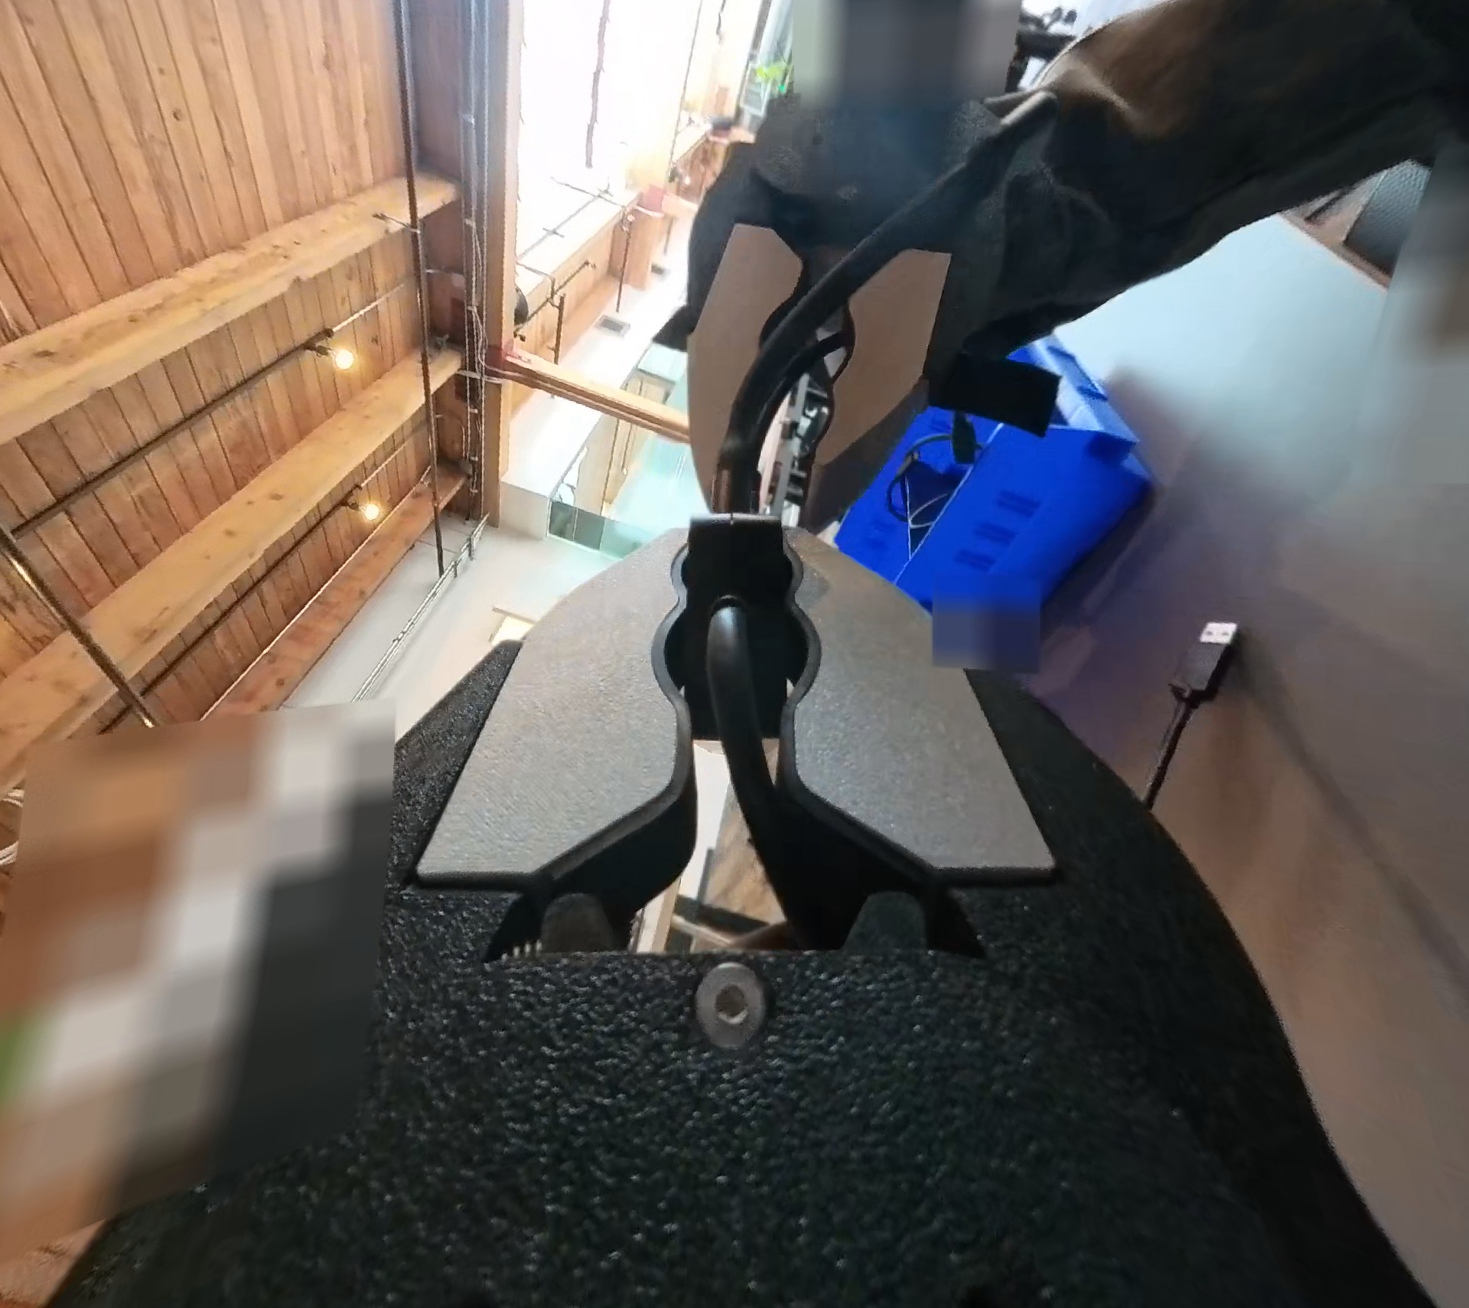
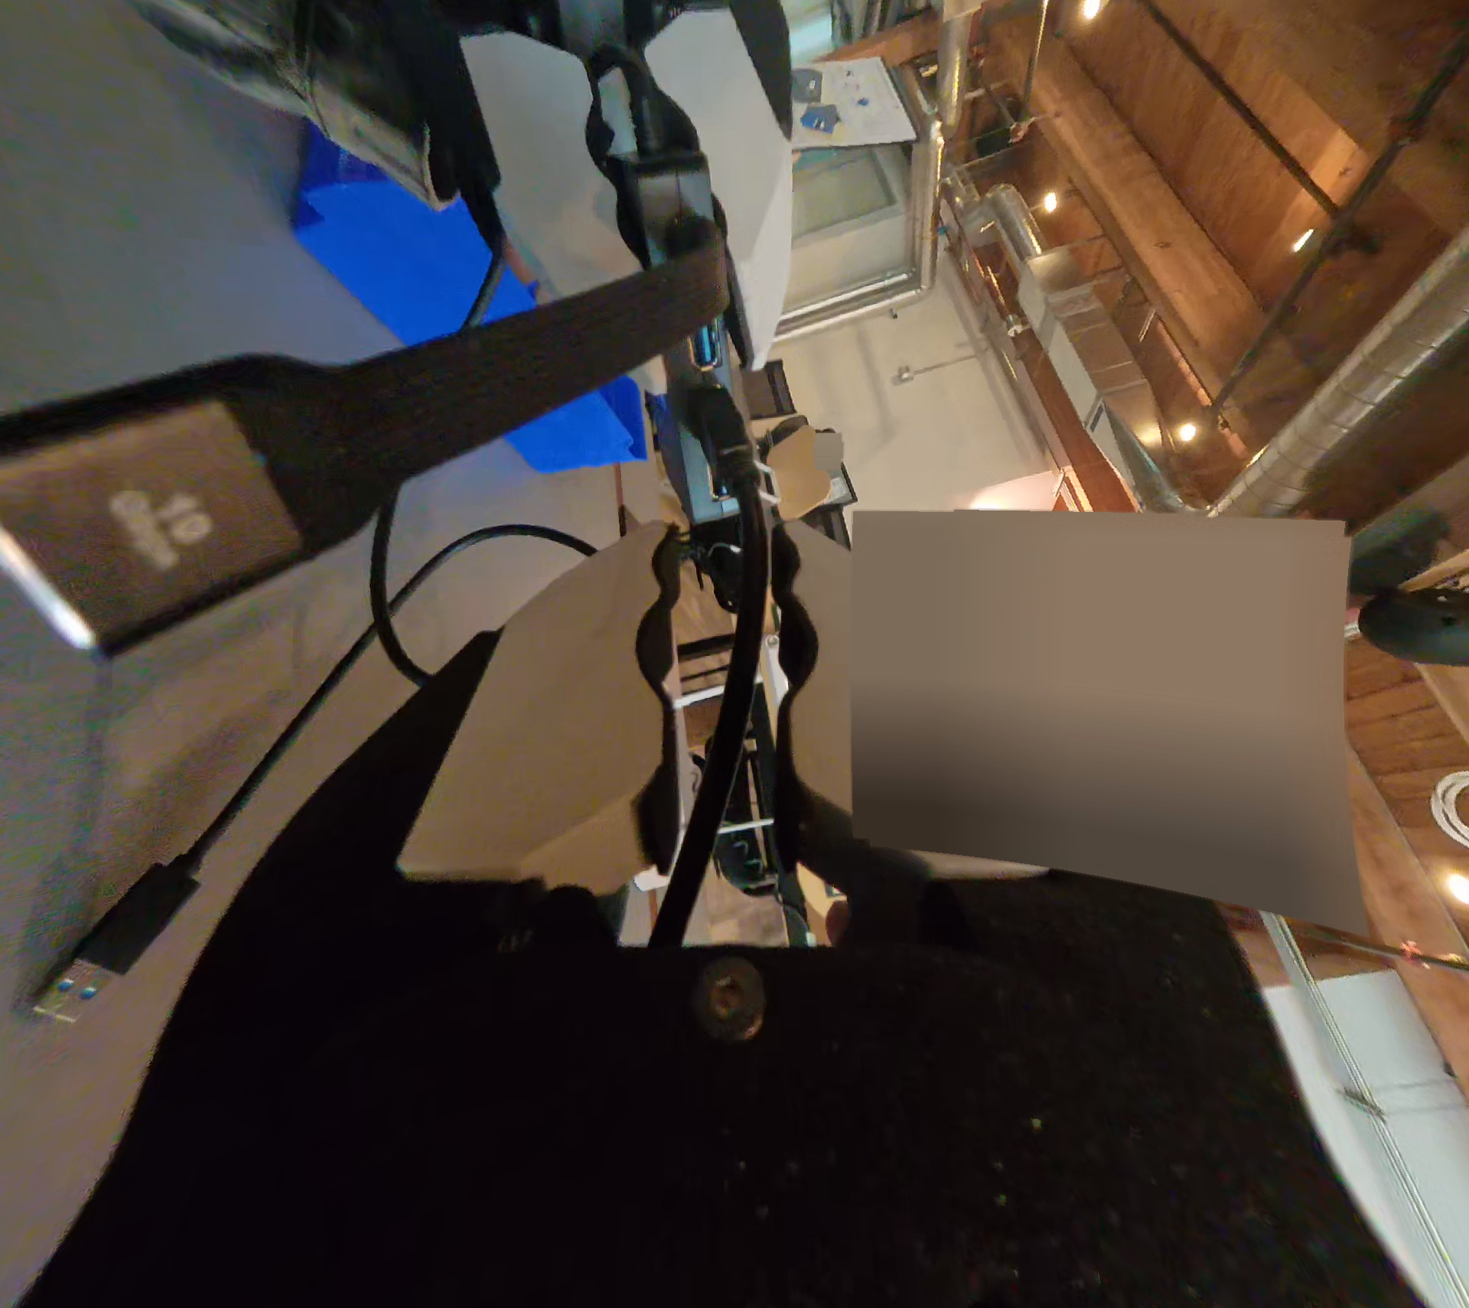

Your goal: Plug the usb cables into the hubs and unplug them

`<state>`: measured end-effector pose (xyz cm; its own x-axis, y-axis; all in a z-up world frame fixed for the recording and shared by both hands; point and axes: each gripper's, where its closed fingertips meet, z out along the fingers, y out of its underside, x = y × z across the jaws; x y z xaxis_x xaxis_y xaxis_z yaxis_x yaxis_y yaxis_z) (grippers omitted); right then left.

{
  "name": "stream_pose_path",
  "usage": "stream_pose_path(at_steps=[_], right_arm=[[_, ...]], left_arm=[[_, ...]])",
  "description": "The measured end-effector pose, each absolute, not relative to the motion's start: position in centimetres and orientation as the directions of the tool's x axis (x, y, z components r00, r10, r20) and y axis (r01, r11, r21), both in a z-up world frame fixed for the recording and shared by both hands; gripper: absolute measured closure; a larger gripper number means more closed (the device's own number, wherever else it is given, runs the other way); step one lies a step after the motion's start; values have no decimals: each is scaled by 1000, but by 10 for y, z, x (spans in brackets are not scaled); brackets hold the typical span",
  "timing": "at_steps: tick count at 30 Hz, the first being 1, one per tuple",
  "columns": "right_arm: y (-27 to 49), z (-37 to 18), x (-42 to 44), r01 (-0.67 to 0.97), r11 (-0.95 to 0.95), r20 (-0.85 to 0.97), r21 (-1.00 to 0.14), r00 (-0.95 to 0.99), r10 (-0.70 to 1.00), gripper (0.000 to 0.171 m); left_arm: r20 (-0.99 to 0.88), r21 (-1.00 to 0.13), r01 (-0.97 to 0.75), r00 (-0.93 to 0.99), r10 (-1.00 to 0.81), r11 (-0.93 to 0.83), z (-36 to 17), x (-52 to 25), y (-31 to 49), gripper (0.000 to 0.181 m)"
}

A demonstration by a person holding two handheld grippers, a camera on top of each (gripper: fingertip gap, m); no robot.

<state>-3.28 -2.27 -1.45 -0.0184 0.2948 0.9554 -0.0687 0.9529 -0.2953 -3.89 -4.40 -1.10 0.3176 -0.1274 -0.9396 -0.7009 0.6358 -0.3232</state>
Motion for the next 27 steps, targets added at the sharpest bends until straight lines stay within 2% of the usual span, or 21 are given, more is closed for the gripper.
stream_pose_path(at_steps=[5, 9, 11, 14, 19, 22, 27], right_arm=[[-34, -16, -35, -93, 959, 964, -267, -29, 265, 152], [-38, -17, -39, -103, 957, 963, -271, -23, 270, 154], [-33, -24, -43, -67, 963, 966, -259, -41, 257, 162], [-23, -30, -47, 1, 964, 962, -266, -61, 265, 164], [-4, -28, -51, 105, 972, 977, -212, 3, 213, 163], [2, -29, -54, 156, 969, 982, -190, 12, 191, 163], [6, -29, -54, 178, 966, 982, -189, 17, 190, 163]], left_arm=[[-950, -301, -712, 284, -132, 635, -13, -36, -47, 164], [-943, -330, -712, 286, -173, 620, -21, -35, -40, 164], [-930, -363, -699, 311, -195, 616, -23, -35, -36, 164], [-896, -442, -690, 368, -248, 573, -28, -43, -27, 159], [-816, -574, -677, 518, -257, 461, -25, -69, -6, 136], [-828, -560, -733, 510, -233, 386, -31, -78, 3, 135], [-878, -478, -823, 444, -178, 307, -38, -86, 10, 146]])
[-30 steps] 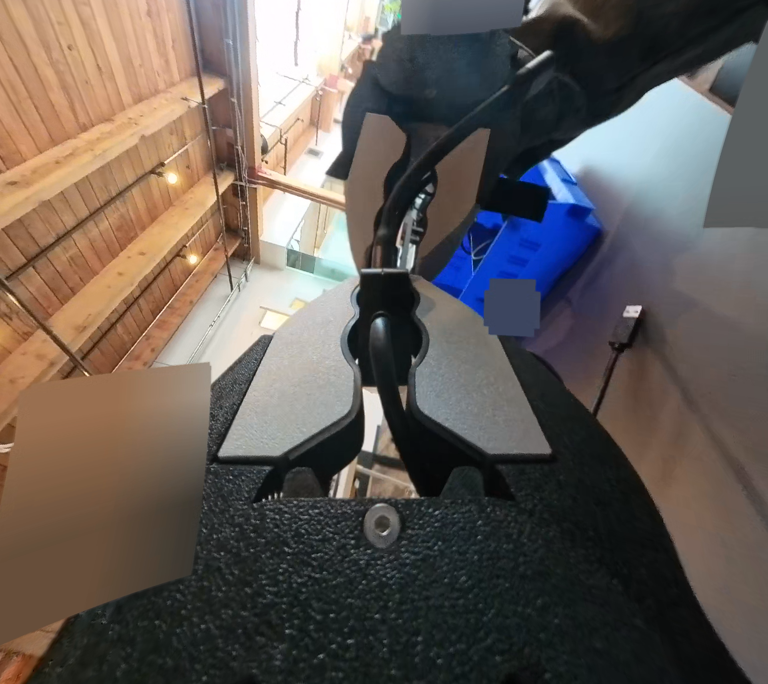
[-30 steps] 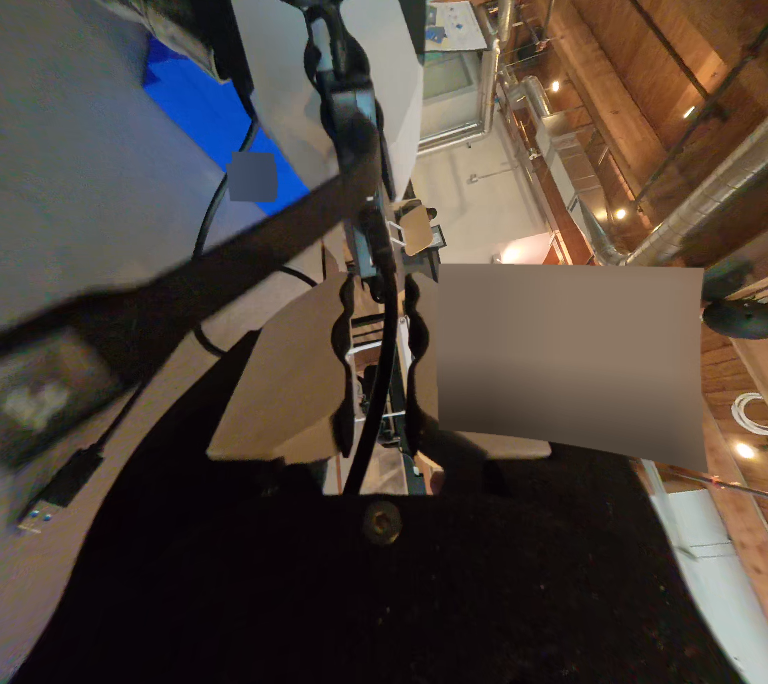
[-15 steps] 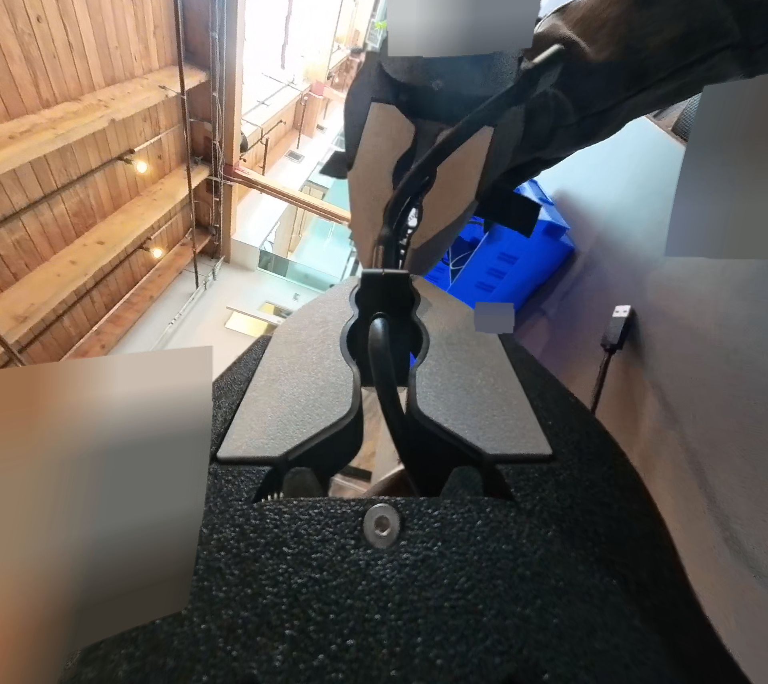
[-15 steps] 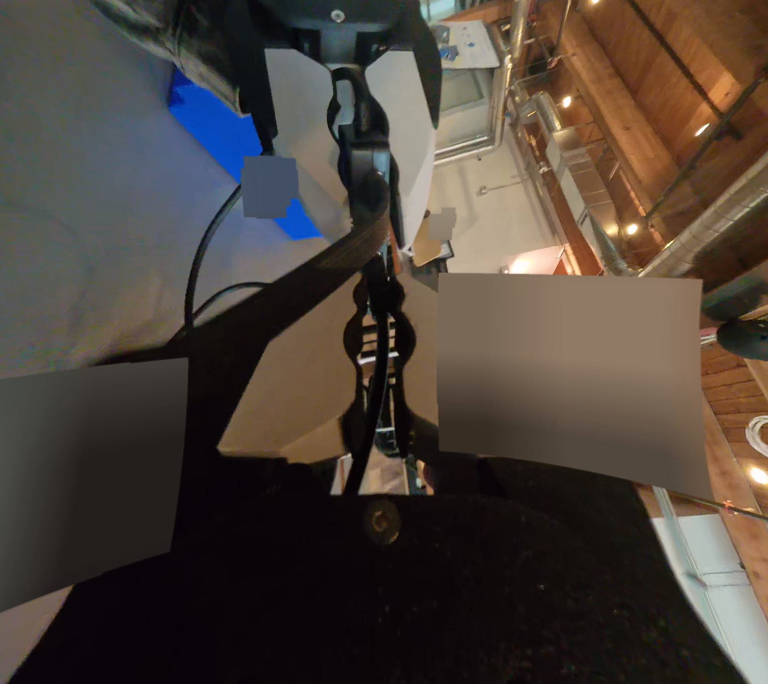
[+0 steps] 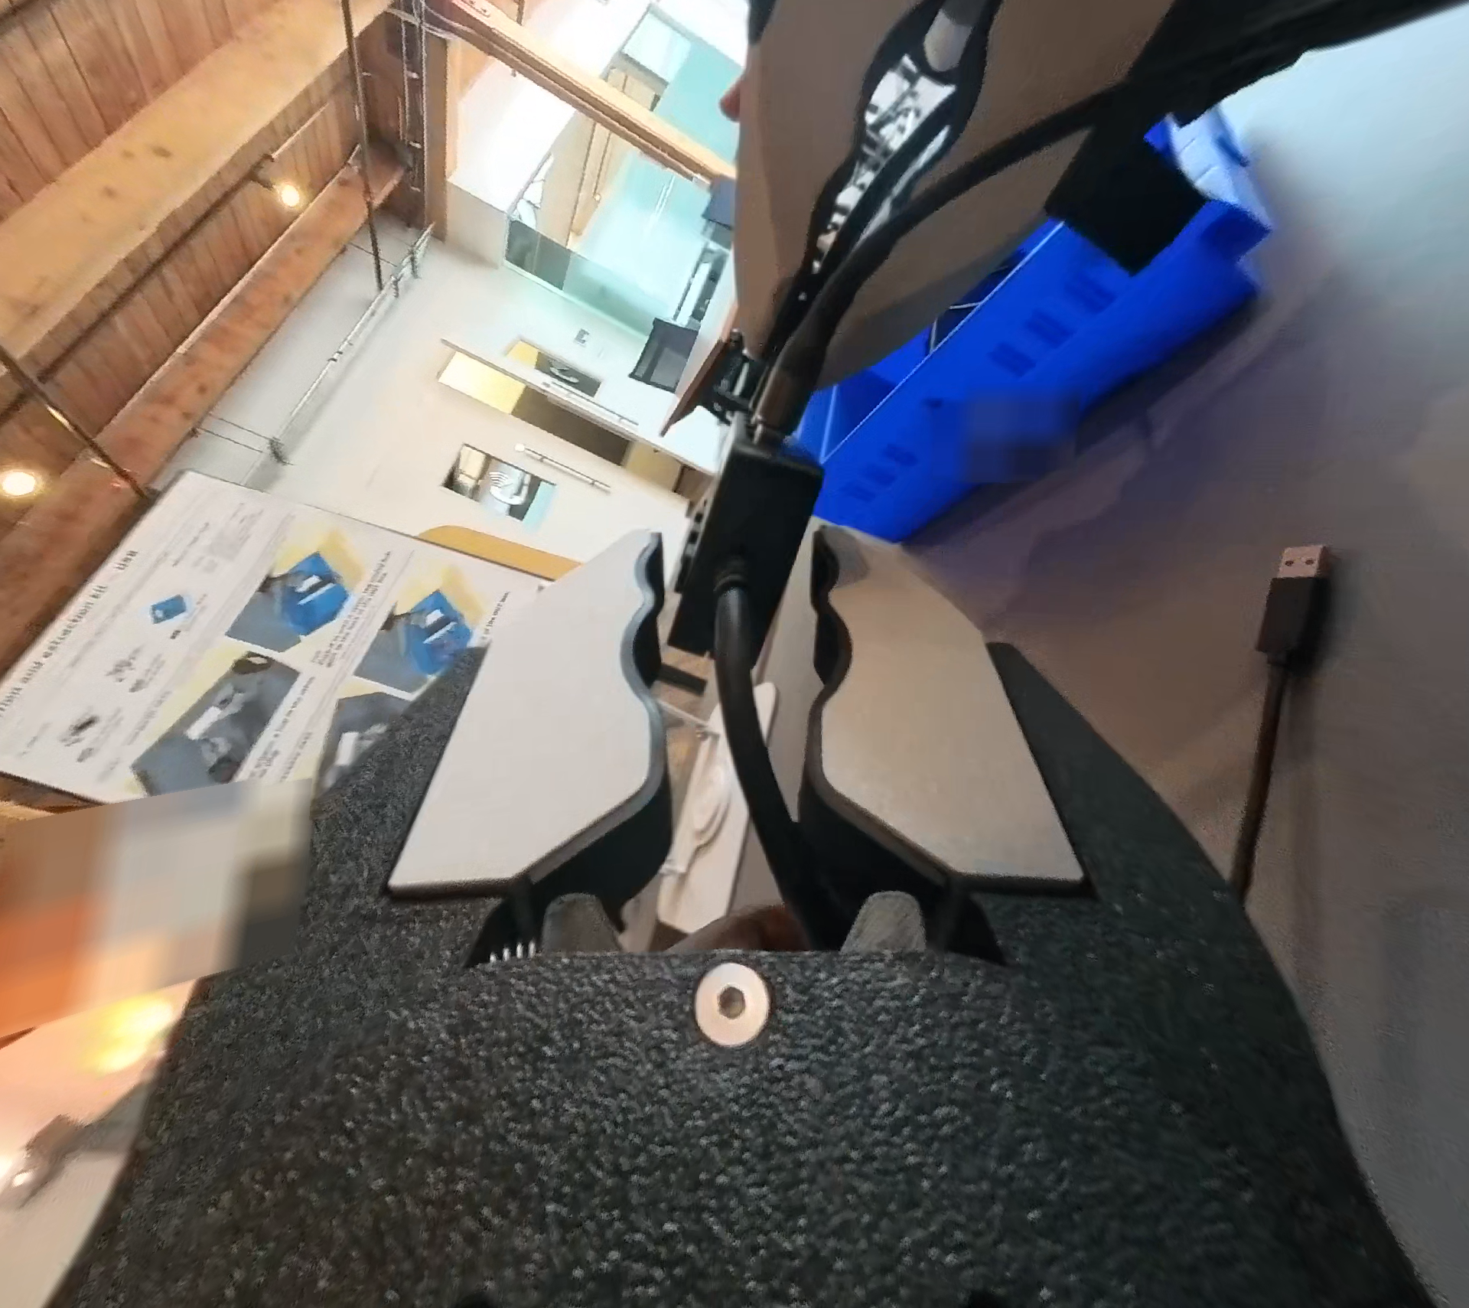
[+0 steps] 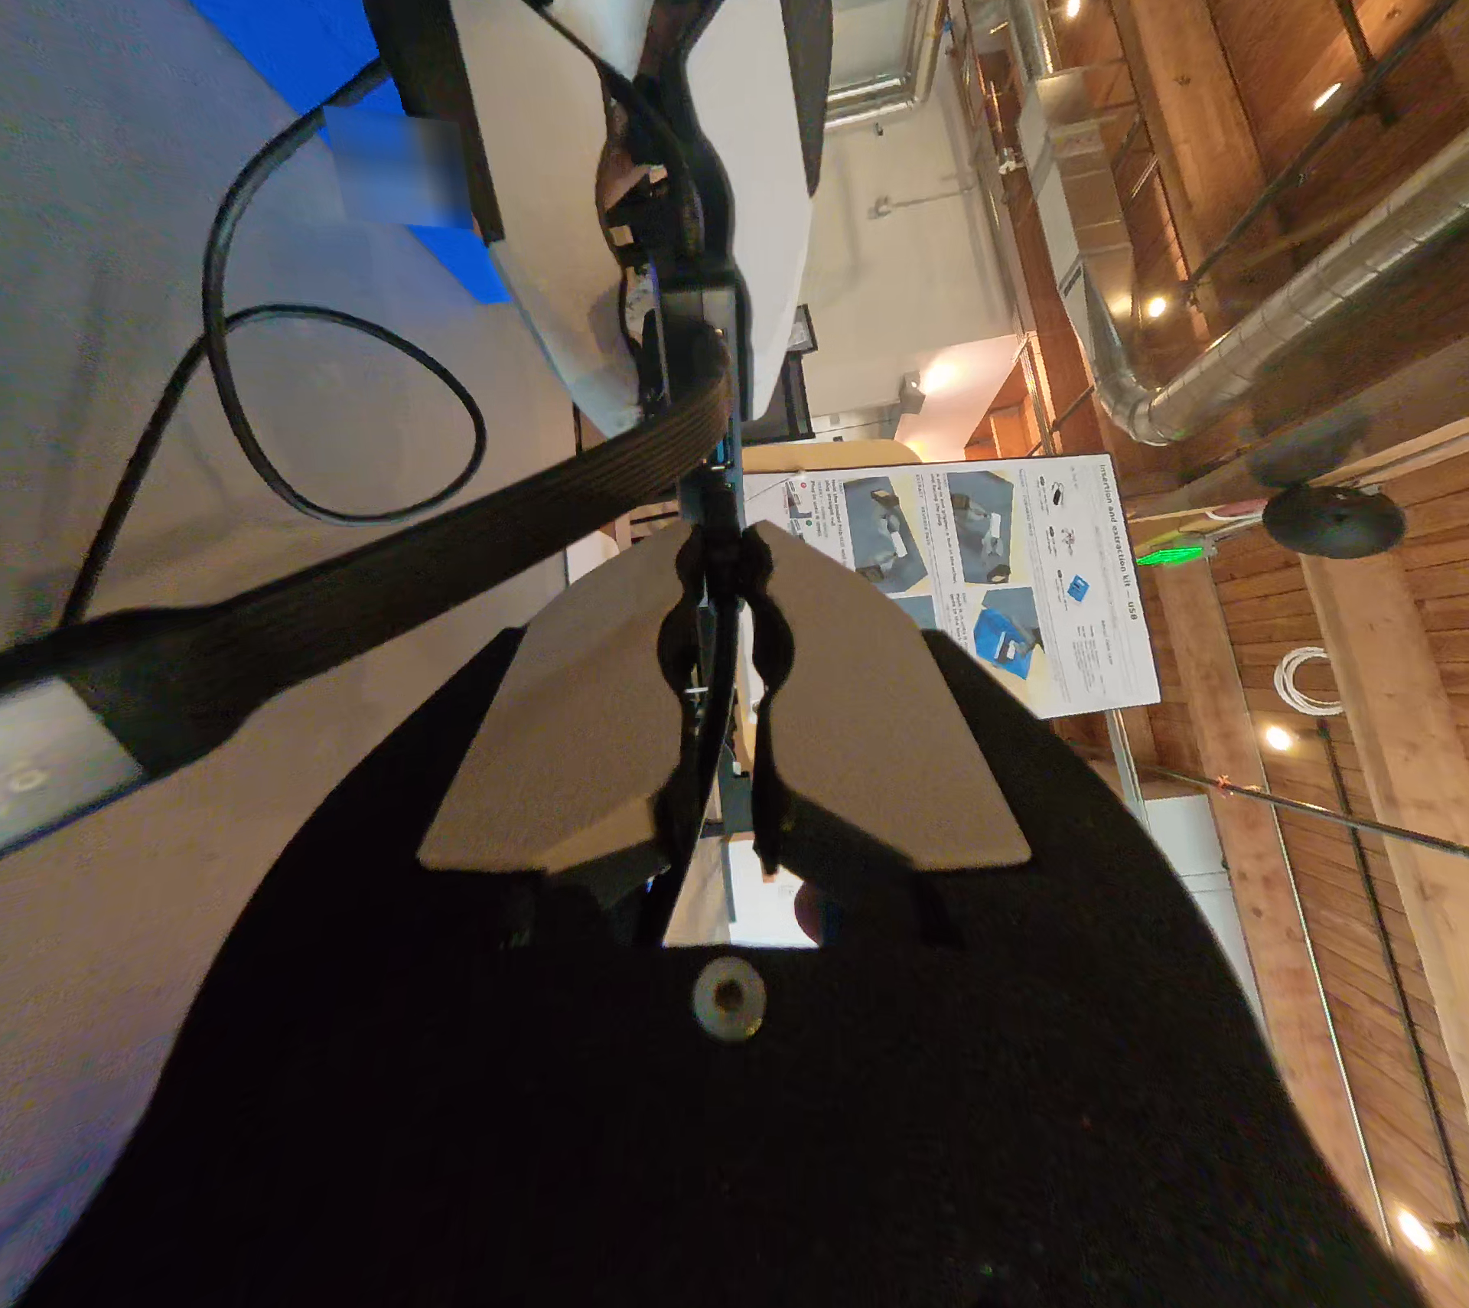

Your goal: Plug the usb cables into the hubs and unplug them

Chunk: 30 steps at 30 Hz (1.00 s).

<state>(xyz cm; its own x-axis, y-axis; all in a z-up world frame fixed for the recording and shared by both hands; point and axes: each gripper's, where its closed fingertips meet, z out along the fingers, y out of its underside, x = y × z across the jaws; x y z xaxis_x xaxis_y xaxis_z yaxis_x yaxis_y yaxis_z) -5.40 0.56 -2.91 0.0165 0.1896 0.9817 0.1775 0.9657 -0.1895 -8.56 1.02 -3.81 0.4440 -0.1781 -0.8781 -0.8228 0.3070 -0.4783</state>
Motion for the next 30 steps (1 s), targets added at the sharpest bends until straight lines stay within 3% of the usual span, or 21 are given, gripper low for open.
stream_pose_path(at_steps=[3, 12, 14, 16, 18, 19, 23, 30], right_arm=[[5, -30, -54, 182, 966, 983, -184, 9, 186, 163], [4, -26, -53, 181, 972, 989, -148, 41, 143, 163], [5, -24, -53, 196, 969, 989, -149, 48, 142, 163], [14, -21, -50, 244, 960, 990, -139, 63, 127, 163], [31, -12, -42, 304, 941, 987, -151, 105, 124, 163], [41, -7, -35, 325, 929, 981, -174, 137, 136, 164], [78, 19, -2, 414, 868, 948, -273, 271, 168, 164], [104, 32, 20, 496, 800, 917, -337, 367, 158, 163]], left_arm=[[-911, -412, -861, 394, -119, 300, -36, -88, 10, 158], [-916, -398, -859, 388, -99, 321, -33, -87, 9, 159], [-925, -375, -866, 372, -76, 331, -32, -87, 9, 156], [-933, -359, -874, 328, -149, 327, -42, -81, 7, 135], [-910, -403, -861, 340, -237, 310, -49, -79, 4, 104], [-901, -424, -854, 363, -238, 302, -46, -81, 3, 102], [-855, -519, -774, 480, -198, 363, -24, -89, -6, 115], [-692, -706, -544, 667, -276, 453, 1, -92, -17, 115]])
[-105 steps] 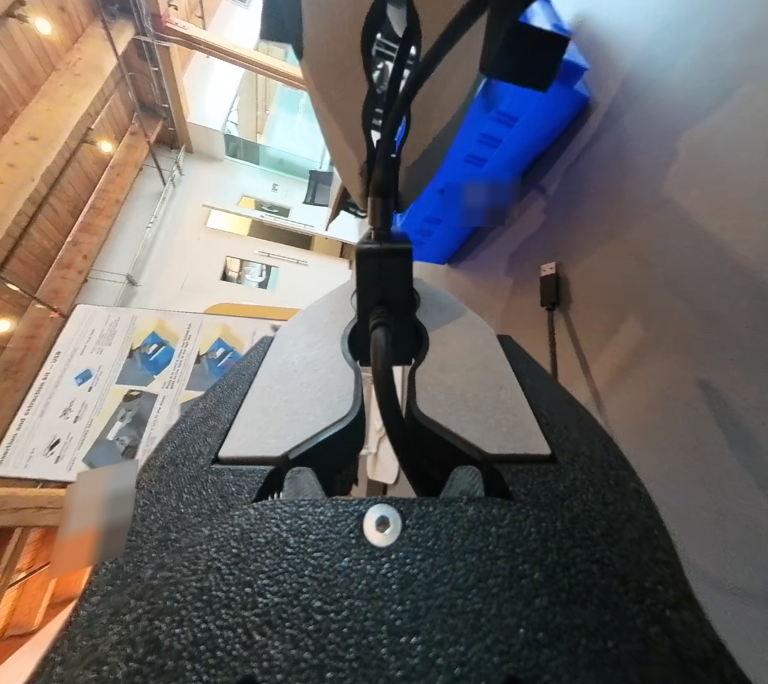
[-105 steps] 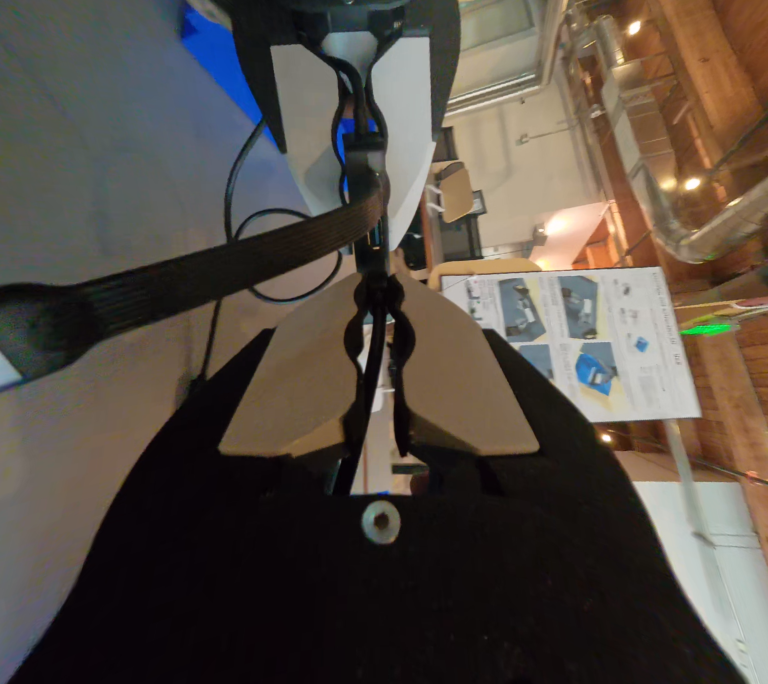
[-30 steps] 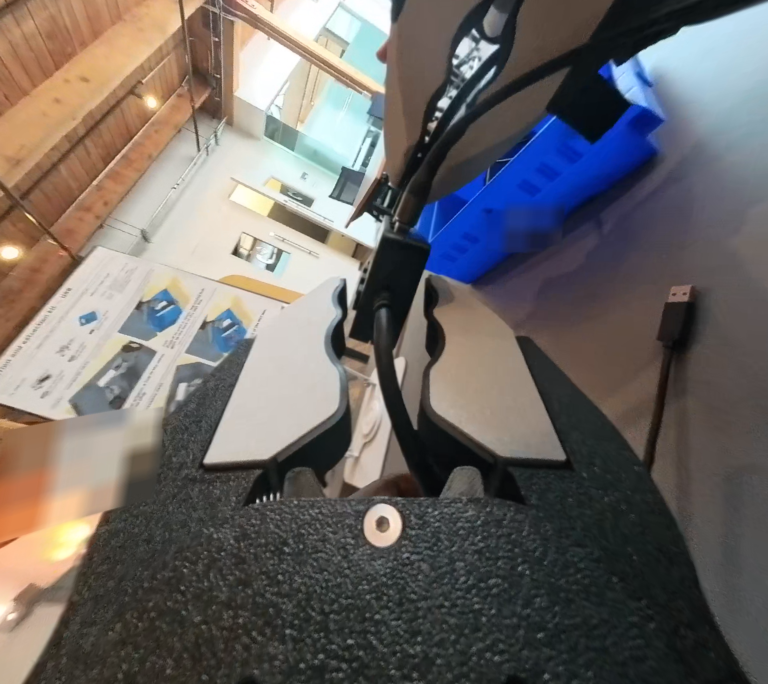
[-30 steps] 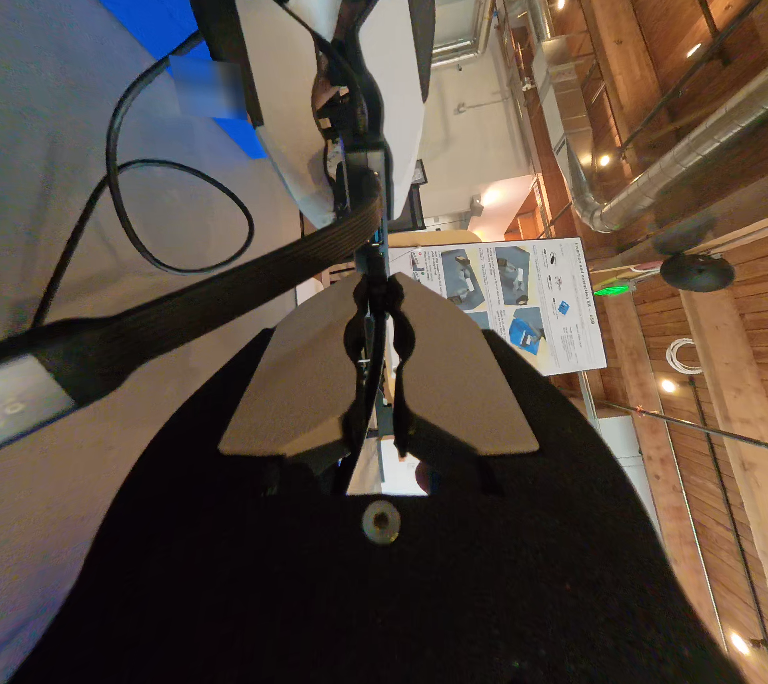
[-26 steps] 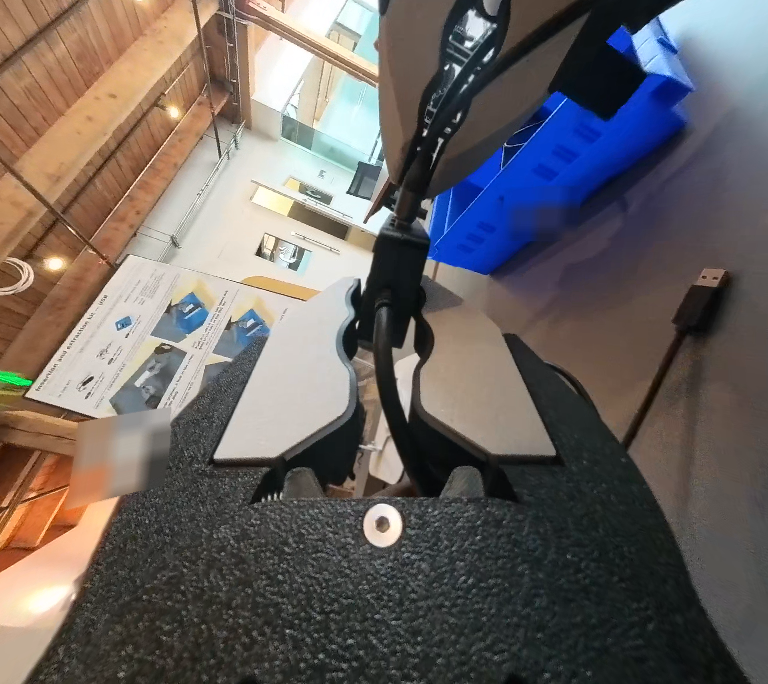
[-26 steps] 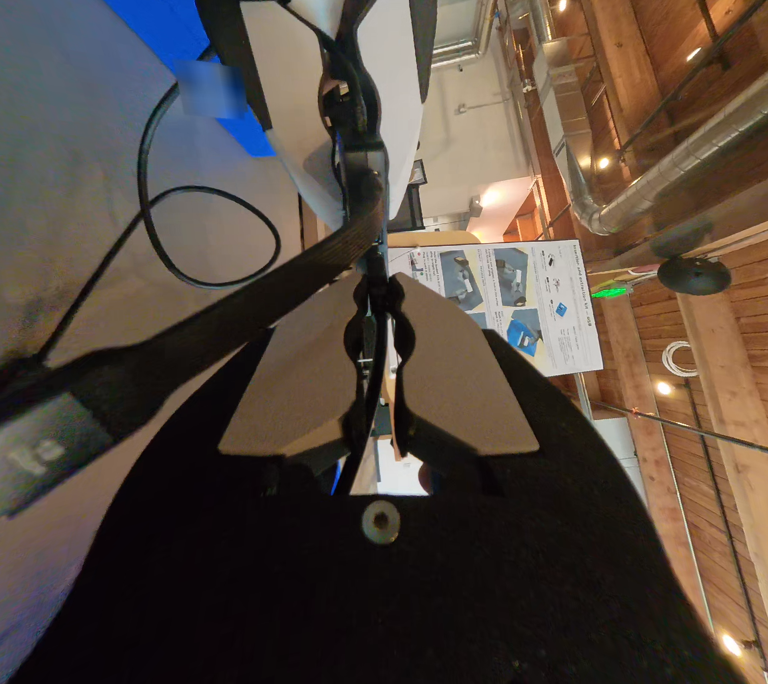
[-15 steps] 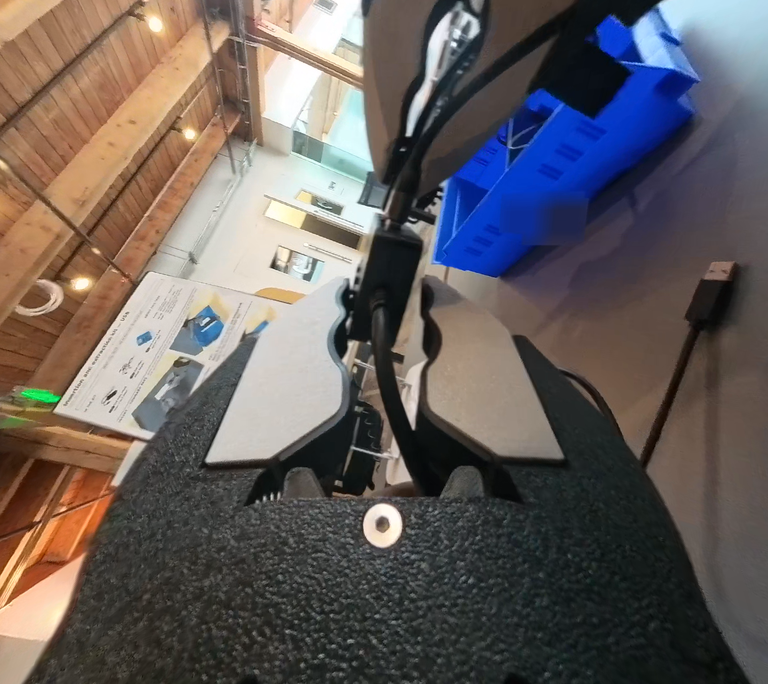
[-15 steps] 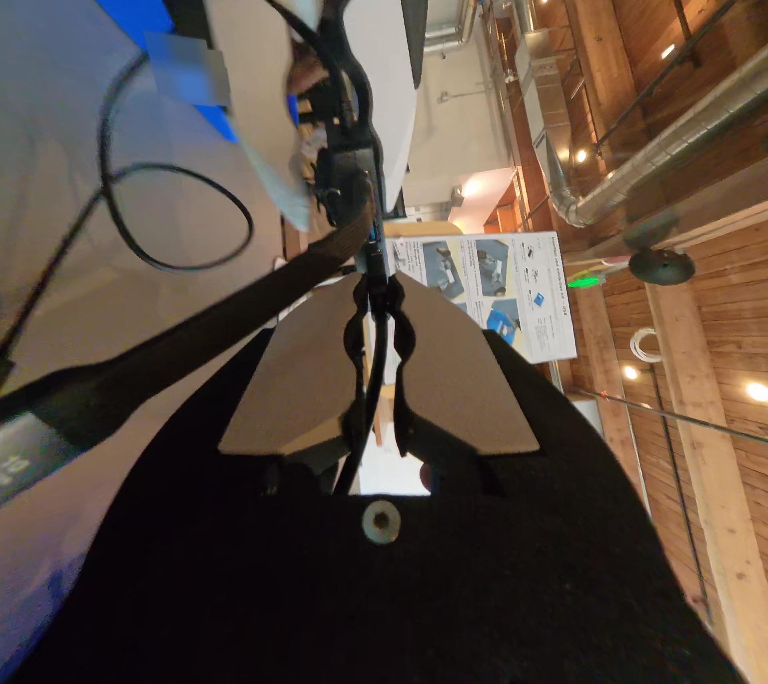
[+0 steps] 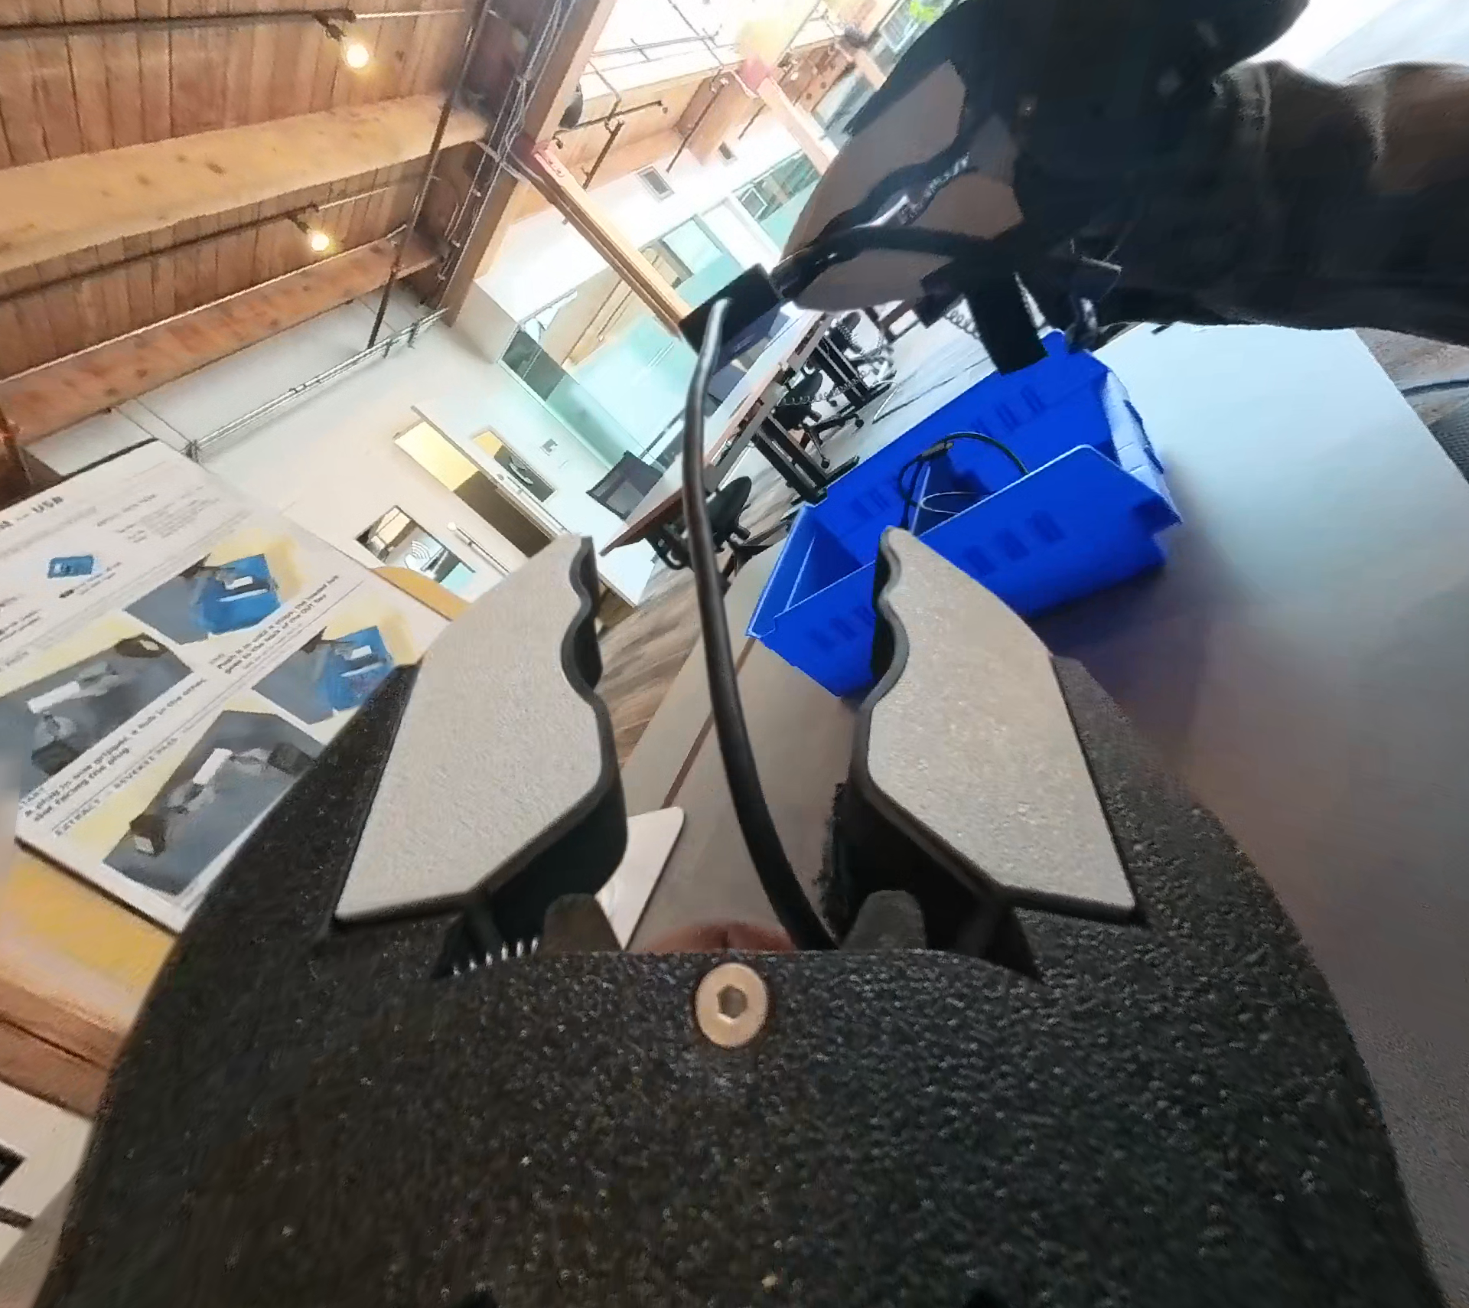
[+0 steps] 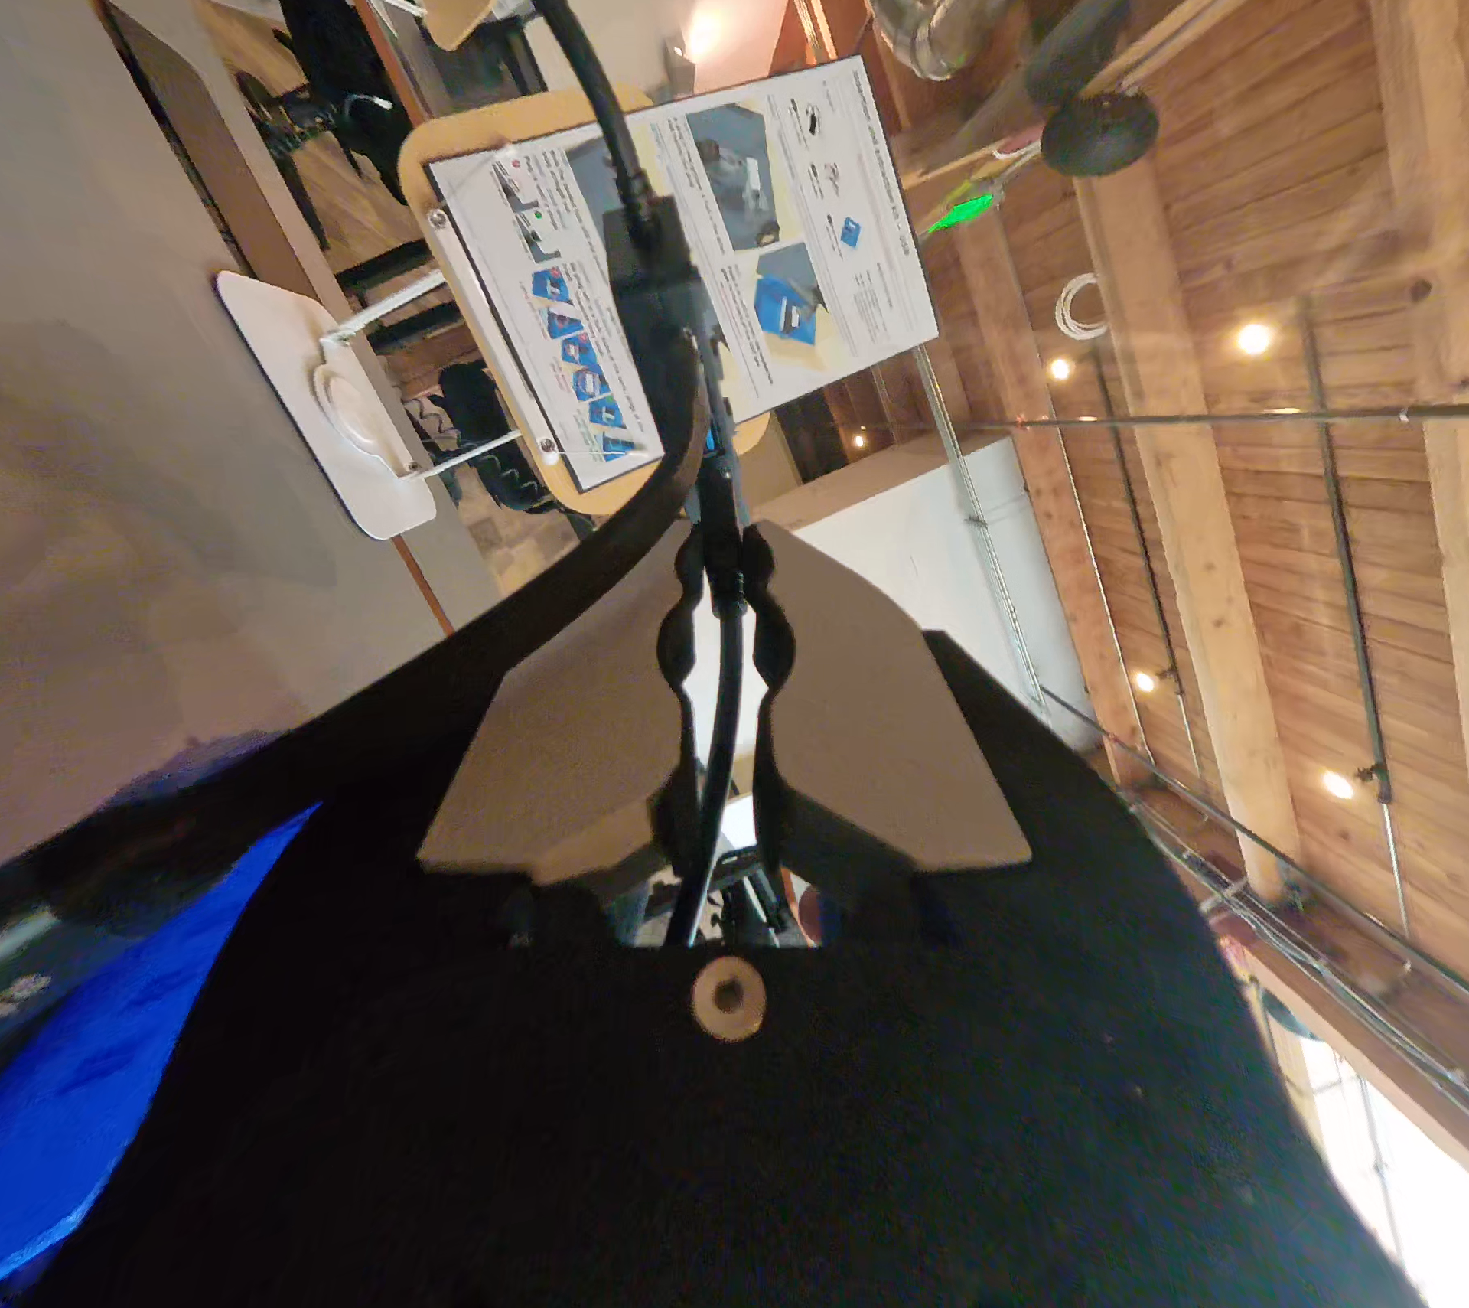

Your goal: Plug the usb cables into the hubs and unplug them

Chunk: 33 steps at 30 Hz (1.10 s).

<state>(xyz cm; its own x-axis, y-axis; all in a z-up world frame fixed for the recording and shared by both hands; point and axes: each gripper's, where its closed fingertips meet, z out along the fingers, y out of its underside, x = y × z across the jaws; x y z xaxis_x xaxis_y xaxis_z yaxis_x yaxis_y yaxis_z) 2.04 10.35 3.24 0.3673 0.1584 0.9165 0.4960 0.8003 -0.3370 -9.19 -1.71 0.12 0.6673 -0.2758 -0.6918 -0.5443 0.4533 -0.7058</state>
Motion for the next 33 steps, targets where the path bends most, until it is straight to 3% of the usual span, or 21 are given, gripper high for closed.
stream_pose_path(at_steps=[4, 8, 13, 16, 18, 21, 26, 33], right_arm=[[114, 35, 26, 520, 755, 889, -400, 420, 182, 163], [130, 32, 32, 541, 705, 864, -459, 456, 212, 163], [151, 38, 56, 584, 621, 821, -523, 540, 185, 164], [167, 44, 80, 559, 562, 757, -610, 621, 204, 164], [177, 48, 98, 536, 524, 707, -662, 678, 200, 164], [189, 53, 122, 505, 480, 647, -717, 739, 189, 163], [200, 55, 138, 468, 441, 591, -766, 783, 196, 163], [220, 95, 123, 373, 439, 528, -817, 790, 311, 163]], left_arm=[[-638, -754, -464, 686, -349, 466, 1, -92, -21, 112], [-429, -845, -40, 646, -631, 534, 27, -84, -62, 97], [-313, -766, 214, 700, -642, 606, 64, -127, -91, 109], [-196, -714, 322, 760, -619, 621, 82, -167, -104, 131], [-139, -718, 307, 816, -561, 625, 84, -189, -104, 145], [-97, -778, 202, 897, -431, 595, 80, -212, -96, 154], [-84, -909, -23, 988, -131, 415, 56, -247, -74, 171], [-181, -962, -186, 983, 42, 200, 27, -267, -58, 174]])
